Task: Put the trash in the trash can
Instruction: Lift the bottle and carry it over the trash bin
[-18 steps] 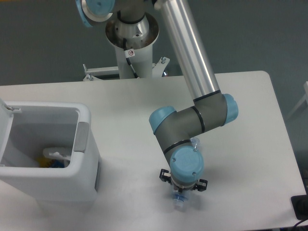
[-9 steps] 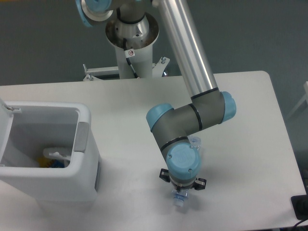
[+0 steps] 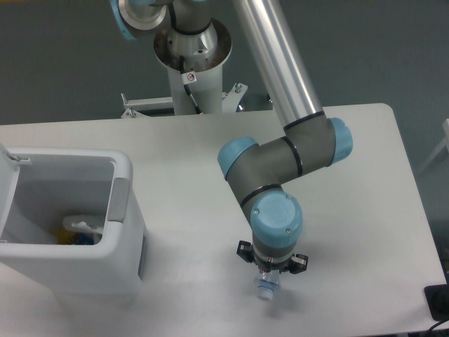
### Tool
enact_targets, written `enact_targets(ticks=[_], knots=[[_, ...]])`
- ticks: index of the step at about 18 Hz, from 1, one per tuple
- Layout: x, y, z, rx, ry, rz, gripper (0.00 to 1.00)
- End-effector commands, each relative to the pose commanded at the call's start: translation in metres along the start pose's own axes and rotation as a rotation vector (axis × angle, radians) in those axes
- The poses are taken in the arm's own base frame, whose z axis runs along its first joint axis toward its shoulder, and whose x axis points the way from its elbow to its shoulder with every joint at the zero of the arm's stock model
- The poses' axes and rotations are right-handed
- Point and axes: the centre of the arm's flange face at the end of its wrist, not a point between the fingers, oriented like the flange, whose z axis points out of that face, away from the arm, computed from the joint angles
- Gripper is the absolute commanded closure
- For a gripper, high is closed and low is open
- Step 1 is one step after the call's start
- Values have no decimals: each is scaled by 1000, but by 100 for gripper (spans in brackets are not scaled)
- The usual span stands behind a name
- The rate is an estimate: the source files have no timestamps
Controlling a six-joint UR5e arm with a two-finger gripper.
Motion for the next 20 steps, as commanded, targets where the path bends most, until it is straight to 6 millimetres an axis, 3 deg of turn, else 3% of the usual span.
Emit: enact_targets(ticks=[1,4,6,11,18,20], knots=[[-3,2,-10,29,13,-8,64],[-1,7,-64,141,30,-23,64],[11,5,-111,284,87,-17,64],[26,3,-183,513,184,1,64],[53,3,-251,747,320,63,64],[62,2,-280,845,383,55,64]])
